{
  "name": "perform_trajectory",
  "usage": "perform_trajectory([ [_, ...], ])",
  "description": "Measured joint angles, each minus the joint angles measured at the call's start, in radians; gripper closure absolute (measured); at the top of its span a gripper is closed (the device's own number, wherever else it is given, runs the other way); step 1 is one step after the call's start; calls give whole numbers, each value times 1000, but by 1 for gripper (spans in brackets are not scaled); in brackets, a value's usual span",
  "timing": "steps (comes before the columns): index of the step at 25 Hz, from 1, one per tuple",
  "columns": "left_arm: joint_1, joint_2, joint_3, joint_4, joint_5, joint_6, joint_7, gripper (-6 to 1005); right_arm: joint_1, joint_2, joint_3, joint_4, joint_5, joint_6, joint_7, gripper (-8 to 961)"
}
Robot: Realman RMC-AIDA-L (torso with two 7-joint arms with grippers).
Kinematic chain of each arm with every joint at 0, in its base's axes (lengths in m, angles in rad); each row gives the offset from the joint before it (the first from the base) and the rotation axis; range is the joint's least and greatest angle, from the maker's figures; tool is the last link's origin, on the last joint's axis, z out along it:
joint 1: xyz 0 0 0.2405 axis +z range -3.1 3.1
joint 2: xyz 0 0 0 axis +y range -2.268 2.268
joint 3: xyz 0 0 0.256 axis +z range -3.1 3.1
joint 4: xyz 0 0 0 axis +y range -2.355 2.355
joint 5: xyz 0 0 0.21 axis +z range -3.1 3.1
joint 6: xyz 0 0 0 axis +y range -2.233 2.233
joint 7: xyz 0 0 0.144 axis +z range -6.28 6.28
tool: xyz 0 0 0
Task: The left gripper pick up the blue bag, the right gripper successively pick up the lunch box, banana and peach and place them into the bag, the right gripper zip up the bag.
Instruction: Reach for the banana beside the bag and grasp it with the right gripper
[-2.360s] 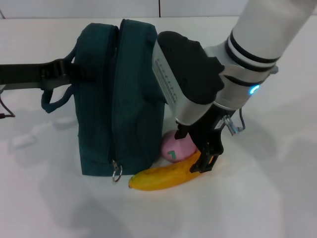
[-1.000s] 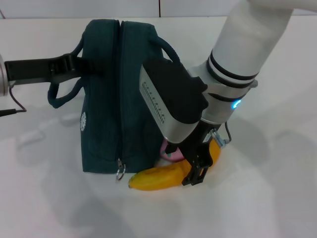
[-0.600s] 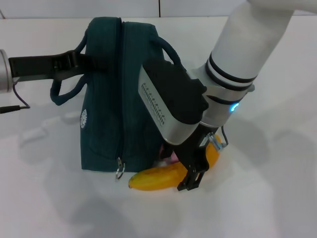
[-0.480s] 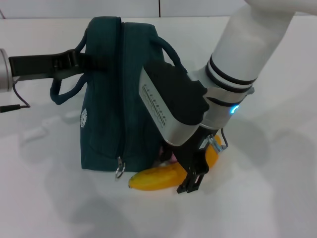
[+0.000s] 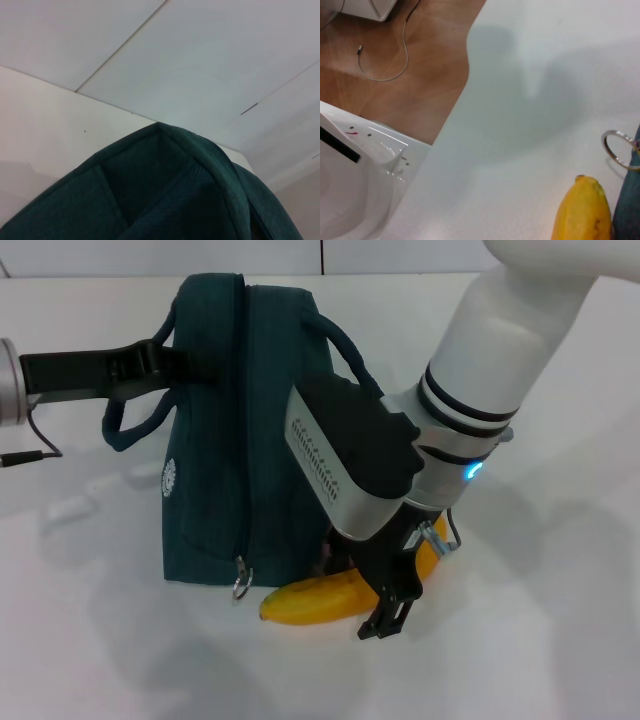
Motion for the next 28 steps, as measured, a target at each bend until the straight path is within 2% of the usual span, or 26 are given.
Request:
perform_trajectory([
  [13, 0, 0, 1, 0, -1, 0, 1, 963, 1, 0, -29, 13, 29, 22, -1, 173],
  [28, -1, -1, 1, -12, -1, -9, 2, 963, 1, 0, -44, 17, 29, 35, -2, 258],
])
